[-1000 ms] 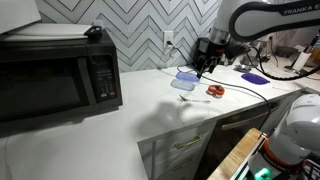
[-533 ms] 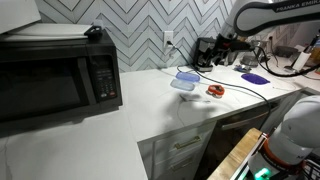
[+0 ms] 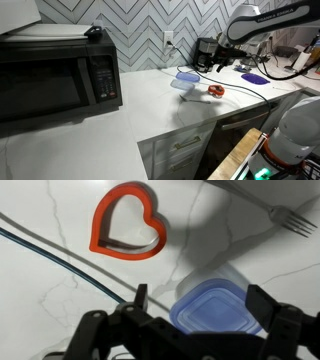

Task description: Move the lid to the left and place it on the bowl

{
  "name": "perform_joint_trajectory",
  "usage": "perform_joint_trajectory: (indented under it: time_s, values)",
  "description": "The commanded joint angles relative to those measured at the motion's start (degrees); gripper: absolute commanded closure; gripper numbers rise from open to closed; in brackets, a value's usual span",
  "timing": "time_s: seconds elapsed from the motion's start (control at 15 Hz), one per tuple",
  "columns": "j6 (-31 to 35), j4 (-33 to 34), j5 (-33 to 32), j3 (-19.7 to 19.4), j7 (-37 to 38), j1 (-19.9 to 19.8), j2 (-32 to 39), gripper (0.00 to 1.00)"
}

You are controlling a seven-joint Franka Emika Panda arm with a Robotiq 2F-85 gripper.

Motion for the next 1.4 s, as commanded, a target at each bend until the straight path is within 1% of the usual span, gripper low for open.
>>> perform_joint_trajectory:
  time_s: [0.0, 0.2, 0.6, 0.93, 1.0, 1.07, 1.13, 1.2, 1.33]
  values:
    - [2.1, 1.1, -0.6, -0.5, 0.6, -0.9, 5.4, 0.00]
    - [3.7, 2.6, 0.0, -0.9, 1.4, -1.4, 9.3, 0.00]
    - [6.1, 7.1, 1.6, -1.3, 3.0, -1.0, 15.8, 0.00]
    - [6.0, 10.7, 2.5, -1.1, 5.0, -0.6, 20.3, 0.01]
    - [6.0, 11.3, 2.0, -0.9, 6.0, -0.7, 21.0, 0.06]
    - [5.9, 12.0, 2.4, -0.9, 6.3, -0.5, 21.7, 0.08]
    - [5.9, 12.5, 2.2, -0.7, 7.1, -0.4, 22.3, 0.12]
    - [5.9, 13.1, 2.0, -0.6, 7.8, -0.3, 22.9, 0.13]
    - [5.8, 14.0, 1.9, -0.4, 9.0, -0.1, 24.0, 0.37]
